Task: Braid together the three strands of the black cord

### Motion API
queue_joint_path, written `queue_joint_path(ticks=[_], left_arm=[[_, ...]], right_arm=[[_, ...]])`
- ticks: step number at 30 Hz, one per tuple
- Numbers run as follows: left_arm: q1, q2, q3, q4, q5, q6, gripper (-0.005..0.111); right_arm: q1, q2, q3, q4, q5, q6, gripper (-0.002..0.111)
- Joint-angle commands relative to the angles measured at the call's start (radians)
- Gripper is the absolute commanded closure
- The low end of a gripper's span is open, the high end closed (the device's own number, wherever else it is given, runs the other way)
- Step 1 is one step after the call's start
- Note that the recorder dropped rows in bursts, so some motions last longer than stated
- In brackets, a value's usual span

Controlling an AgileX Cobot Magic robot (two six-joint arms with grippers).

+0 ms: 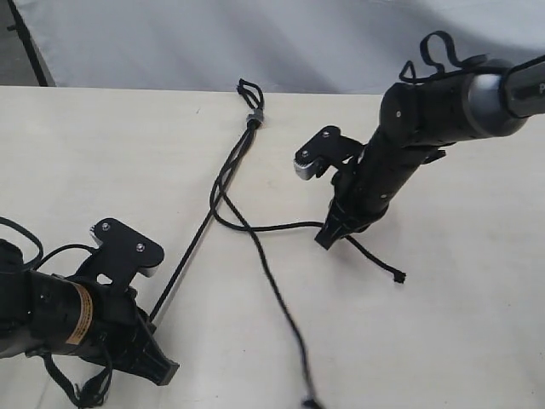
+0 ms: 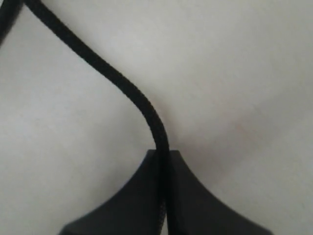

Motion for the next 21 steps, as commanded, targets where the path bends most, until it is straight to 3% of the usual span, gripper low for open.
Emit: queue_joint_path(ticks=[1, 12, 14, 19, 21], left_arm=[[-0.015, 0.016, 0.027, -0.011, 0.080, 0.000, 0.105], [-0.015, 0.016, 0.025, -0.011, 0.110, 0.014, 0.105], [-0.015, 0.016, 0.025, -0.011, 0.127, 0.014, 0.105], [-0.015, 0.016, 0.025, -0.013, 0.115, 0.012, 0.105], [-0.015, 0.016, 0.025, -0.013, 0.115, 0.012, 0.098]], right_arm=[[-0.030, -0.001, 0.001, 0.013, 0.039, 0.021, 0.109], [-0.026, 0.008, 0.001, 0.017, 0.001, 0.079, 0.107], [-0.025, 0.008, 0.001, 0.017, -0.014, 0.116, 0.098], [0.003, -0.010, 0.001, 0.010, 0.014, 0.114, 0.060], [0.009, -0.036, 0.001, 0.010, 0.026, 0.118, 0.049]])
